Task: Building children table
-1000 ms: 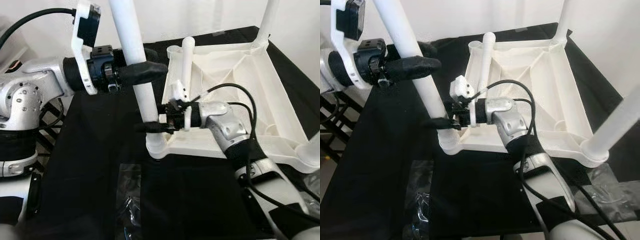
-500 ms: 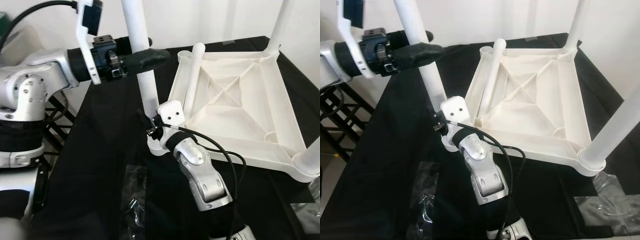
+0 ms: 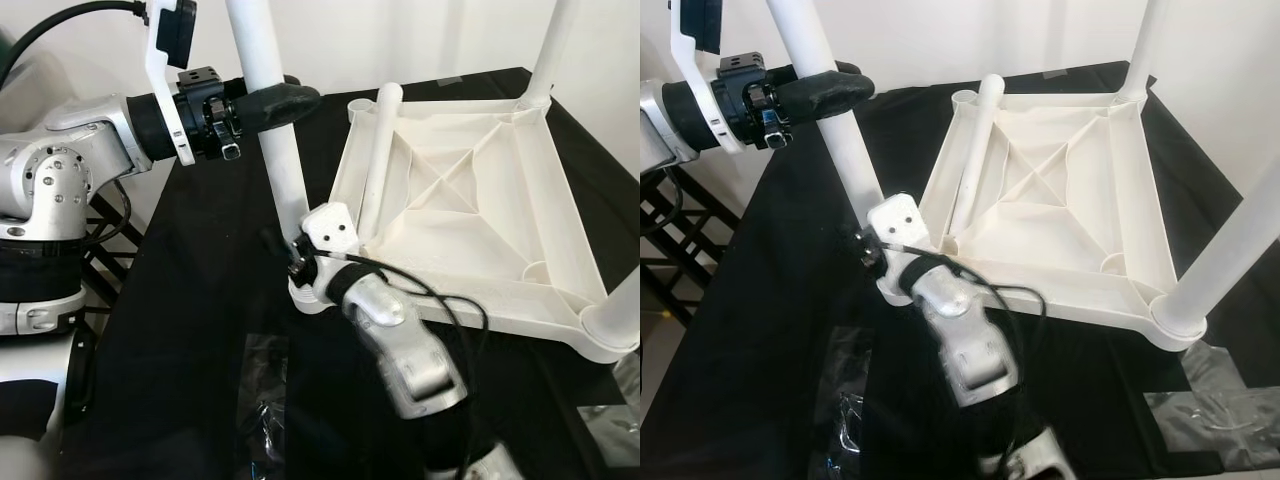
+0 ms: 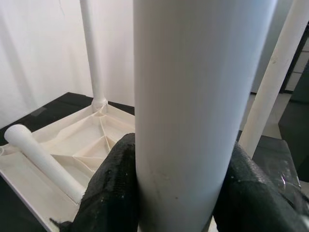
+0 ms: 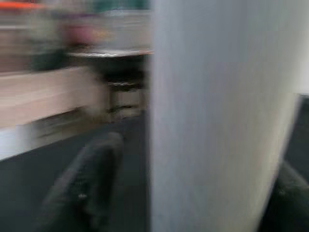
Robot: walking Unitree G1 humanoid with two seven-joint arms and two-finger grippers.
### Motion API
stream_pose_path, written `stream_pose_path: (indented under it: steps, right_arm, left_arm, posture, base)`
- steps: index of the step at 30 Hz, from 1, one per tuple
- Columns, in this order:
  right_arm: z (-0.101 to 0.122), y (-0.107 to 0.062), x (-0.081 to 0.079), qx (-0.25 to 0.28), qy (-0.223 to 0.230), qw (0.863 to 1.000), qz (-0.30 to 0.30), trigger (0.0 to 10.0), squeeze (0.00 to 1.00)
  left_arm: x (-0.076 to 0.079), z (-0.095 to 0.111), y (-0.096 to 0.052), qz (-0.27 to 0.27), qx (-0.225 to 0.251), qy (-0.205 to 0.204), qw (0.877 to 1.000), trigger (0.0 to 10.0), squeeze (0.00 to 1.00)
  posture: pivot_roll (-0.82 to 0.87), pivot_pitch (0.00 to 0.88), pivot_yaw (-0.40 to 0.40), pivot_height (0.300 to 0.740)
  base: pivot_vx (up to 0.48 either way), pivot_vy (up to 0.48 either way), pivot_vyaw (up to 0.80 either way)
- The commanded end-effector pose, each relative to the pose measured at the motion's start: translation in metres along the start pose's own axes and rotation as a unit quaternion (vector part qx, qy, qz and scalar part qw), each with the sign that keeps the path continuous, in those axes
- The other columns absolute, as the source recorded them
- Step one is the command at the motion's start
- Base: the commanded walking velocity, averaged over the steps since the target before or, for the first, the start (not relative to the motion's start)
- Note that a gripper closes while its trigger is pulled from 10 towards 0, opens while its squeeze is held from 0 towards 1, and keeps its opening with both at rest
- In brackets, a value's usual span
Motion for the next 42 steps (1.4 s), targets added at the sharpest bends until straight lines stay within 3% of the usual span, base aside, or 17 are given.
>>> stream_pose_path:
  steps: [1,2,3,4,12,13,14,15,30,31,34,35,36,37,38,39,42]
  right_arm:
    - [0.021,0.004,-0.02,0.043,-0.002,0.995,0.085,10.0,1.0]
    - [0.026,-0.001,-0.017,0.041,-0.021,0.991,0.122,10.0,1.0]
    - [0.028,-0.004,-0.013,0.035,-0.044,0.988,0.147,10.0,0.84]
    - [0.028,-0.006,-0.009,0.024,-0.059,0.984,0.168,10.0,0.0]
    - [0.029,-0.009,0.001,-0.002,-0.056,0.964,0.26,10.0,0.0]
    - [0.028,-0.007,0.003,-0.005,-0.041,0.962,0.269,5.0,0.0]
    - [0.028,-0.006,0.005,-0.006,-0.031,0.96,0.278,1.2,0.0]
    - [0.027,-0.005,0.006,-0.006,-0.02,0.958,0.285,0.0,0.0]
    - [0.009,-0.007,0.009,-0.02,0.03,0.949,0.314,0.0,0.0]
    - [0.001,-0.005,0.01,-0.029,0.032,0.957,0.286,0.0,0.0]
    - [-0.004,-0.003,0.011,-0.035,0.032,0.963,0.266,0.0,0.0]
    - [-0.038,0.015,0.026,-0.06,0.076,0.995,-0.009,0.0,0.0]
    - [-0.038,0.015,0.026,-0.06,0.076,0.995,-0.009,0.0,0.0]
    - [-0.064,0.001,0.018,-0.088,0.103,0.983,-0.12,0.0,0.0]
    - [-0.064,0.001,0.018,-0.088,0.103,0.983,-0.12,0.0,0.0]
    - [-0.084,-0.017,0.001,-0.112,0.114,0.97,-0.182,0.0,0.0]
    - [-0.094,-0.025,-0.009,-0.12,0.117,0.968,-0.189,0.0,0.0]
  left_arm:
    - [0.007,-0.004,0.005,-0.025,-0.008,-0.004,1.0,0.0,0.0]
    - [0.007,-0.004,0.005,-0.026,-0.009,-0.003,1.0,0.0,0.0]
    - [0.007,-0.004,0.005,-0.027,-0.009,-0.003,1.0,0.0,0.0]
    - [0.008,-0.004,0.005,-0.028,-0.01,-0.002,1.0,0.0,0.0]
    - [0.01,-0.004,0.005,-0.036,-0.012,0.0,0.999,0.0,0.0]
    - [0.011,-0.004,0.005,-0.039,-0.012,0.0,0.999,0.0,0.0]
    - [0.012,-0.004,0.005,-0.041,-0.012,0.001,0.999,0.0,0.0]
    - [0.013,-0.003,0.005,-0.043,-0.012,0.001,0.999,0.0,0.0]
    - [0.023,-0.002,0.008,-0.071,-0.012,-0.001,0.997,0.0,0.0]
    - [0.025,-0.003,0.009,-0.076,-0.013,0.005,0.997,9.8,0.16]
    - [0.026,-0.003,0.009,-0.079,-0.013,0.01,0.997,9.8,0.16]
    - [0.023,-0.003,0.01,-0.062,-0.008,0.007,0.998,10.0,1.0]
    - [0.023,-0.003,0.01,-0.062,-0.008,0.007,0.998,10.0,1.0]
    - [0.019,-0.002,0.01,-0.047,-0.006,-0.001,0.999,10.0,1.0]
    - [0.019,-0.002,0.01,-0.047,-0.006,-0.001,0.999,10.0,1.0]
    - [0.016,-0.003,0.01,-0.044,-0.011,-0.017,0.999,10.0,0.0]
    - [0.012,-0.007,0.01,-0.037,-0.023,-0.02,0.999,10.0,0.0]
  posture:
    - [0.02,0.089,0.134,0.74]
    - [0.02,0.087,0.133,0.74]
    - [0.02,0.086,0.132,0.74]
    - [0.02,0.085,0.133,0.74]
    - [0.03,0.078,0.14,0.74]
    - [0.03,0.078,0.14,0.74]
    - [0.03,0.078,0.14,0.74]
    - [0.03,0.078,0.142,0.74]
    - [0.03,0.081,0.146,0.74]
    - [0.01,0.083,0.137,0.74]
    - [0.01,0.083,0.137,0.74]
    - [0.01,0.093,0.116,0.74]
    - [0.01,0.093,0.116,0.74]
    - [0.01,0.1,0.117,0.74]
    - [0.01,0.1,0.117,0.74]
    - [0.02,0.119,0.141,0.74]
    - [-0.01,0.102,0.157,0.74]
  base:
    - [0.0,0.0,0.0]
    - [0.0,0.0,0.0]
    - [0.0,0.0,0.0]
    - [0.0,0.0,0.0]
    - [0.0,0.0,0.0]
    - [0.0,0.0,0.0]
    - [0.0,0.0,0.0]
    - [0.0,0.0,0.0]
    - [0.0,0.0,0.0]
    - [0.0,0.0,0.0]
    - [0.0,0.0,0.0]
    - [0.0,0.0,0.0]
    - [0.0,0.0,0.0]
    - [0.0,0.0,0.0]
    - [0.0,0.0,0.0]
    - [0.0,0.0,0.0]
    - [0.0,0.0,0.0]
Point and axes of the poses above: a point about 5 cm out from each wrist's last joint towards the gripper, its own y axis pointing out of the wrist towards the gripper, its own z axis along the axis of the wrist's last joint, x = y × z, the point moved 6 cm from there along y, pointing out of the wrist towards the gripper, and after that the axes turned 4 degrees about y, right-handed, at the moved point
